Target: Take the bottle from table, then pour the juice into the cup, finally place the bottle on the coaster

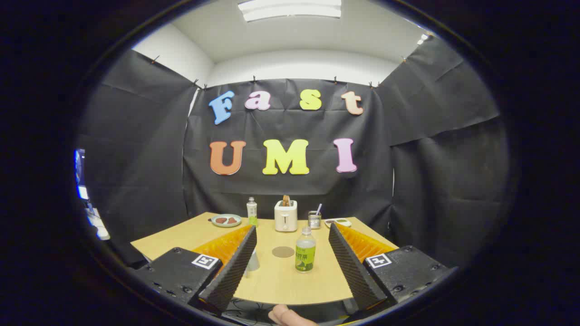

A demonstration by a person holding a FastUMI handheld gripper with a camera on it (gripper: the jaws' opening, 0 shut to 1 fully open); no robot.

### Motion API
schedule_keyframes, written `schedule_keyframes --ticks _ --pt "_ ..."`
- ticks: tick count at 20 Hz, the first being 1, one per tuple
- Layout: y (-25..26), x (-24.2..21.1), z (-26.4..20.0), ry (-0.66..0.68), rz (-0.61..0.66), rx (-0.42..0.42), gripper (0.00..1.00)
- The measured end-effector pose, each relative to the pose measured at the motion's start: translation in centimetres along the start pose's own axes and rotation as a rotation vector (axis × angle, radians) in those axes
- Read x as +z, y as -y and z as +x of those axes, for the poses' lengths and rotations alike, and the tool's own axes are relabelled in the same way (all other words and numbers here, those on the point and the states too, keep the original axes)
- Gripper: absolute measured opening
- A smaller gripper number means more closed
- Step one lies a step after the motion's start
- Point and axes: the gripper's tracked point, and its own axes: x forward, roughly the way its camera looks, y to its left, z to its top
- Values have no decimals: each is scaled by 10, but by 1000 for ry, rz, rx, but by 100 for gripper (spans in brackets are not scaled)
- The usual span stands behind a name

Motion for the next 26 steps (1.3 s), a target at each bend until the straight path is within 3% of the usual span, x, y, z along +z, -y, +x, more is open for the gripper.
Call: schedule_keyframes --ticks 26 --pt "27 -35 27 -45 3 -46 100"
